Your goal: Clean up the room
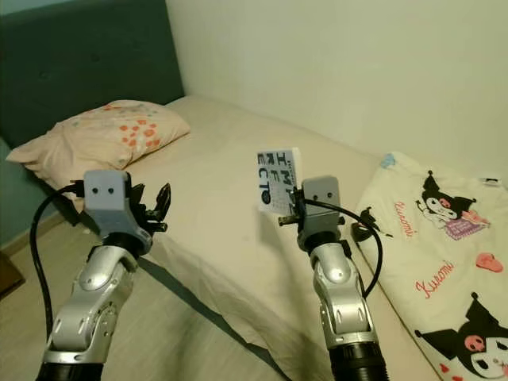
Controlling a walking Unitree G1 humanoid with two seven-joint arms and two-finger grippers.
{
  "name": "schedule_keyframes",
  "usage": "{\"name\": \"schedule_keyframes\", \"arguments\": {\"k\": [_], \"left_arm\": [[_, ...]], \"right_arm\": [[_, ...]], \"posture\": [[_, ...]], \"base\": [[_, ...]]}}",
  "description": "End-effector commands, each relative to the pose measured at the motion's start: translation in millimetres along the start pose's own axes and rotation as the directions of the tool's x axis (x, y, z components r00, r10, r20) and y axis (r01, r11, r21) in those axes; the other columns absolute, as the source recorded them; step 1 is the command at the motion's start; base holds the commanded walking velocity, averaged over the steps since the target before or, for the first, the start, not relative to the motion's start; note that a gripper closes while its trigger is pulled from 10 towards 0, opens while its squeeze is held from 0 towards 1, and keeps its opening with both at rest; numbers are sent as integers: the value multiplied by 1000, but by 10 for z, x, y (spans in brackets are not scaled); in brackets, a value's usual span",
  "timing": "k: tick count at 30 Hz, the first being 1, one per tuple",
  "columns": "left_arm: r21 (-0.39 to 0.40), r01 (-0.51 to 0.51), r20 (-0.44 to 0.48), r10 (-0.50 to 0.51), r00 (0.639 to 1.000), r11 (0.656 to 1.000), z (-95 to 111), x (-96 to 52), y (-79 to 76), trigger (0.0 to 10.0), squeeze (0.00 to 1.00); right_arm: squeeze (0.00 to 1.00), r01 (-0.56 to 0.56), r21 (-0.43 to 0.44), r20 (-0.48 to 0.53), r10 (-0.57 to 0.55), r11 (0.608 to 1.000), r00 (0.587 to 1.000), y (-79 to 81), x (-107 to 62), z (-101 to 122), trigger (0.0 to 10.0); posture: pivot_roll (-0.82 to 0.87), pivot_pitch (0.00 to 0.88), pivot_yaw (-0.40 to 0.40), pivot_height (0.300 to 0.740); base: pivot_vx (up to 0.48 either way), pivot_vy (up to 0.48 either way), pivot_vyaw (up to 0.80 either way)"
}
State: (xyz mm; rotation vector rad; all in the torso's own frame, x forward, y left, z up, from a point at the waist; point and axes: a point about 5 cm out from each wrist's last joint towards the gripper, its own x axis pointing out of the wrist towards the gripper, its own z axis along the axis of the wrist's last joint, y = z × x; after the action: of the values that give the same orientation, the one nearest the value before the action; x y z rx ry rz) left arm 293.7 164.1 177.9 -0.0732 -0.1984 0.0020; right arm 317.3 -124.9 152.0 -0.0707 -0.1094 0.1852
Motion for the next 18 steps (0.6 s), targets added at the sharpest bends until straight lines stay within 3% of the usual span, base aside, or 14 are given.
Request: {"name": "schedule_keyframes", "arguments": {"k": [1,14,18], "left_arm": [[-4,-11,-19,11,1000,1000,-42,-11,-4,10000,0],[1,-7,-33,7,999,1000,-56,-18,-4,10000,0],[5,-41,-77,41,996,999,-126,-16,47,10000,0]], "right_arm": [[0,-4,20,8,4,1000,1000,2,-6,28,10000],[0,-8,48,-19,9,999,1000,19,-19,-10,10000],[0,-11,54,-33,13,998,999,32,-17,-29,10000]], "posture": [[-60,35,-23,740],[-58,37,-23,740],[-59,41,-23,740]], "base": [[0,0,0],[0,0,0],[0,0,0]]}}
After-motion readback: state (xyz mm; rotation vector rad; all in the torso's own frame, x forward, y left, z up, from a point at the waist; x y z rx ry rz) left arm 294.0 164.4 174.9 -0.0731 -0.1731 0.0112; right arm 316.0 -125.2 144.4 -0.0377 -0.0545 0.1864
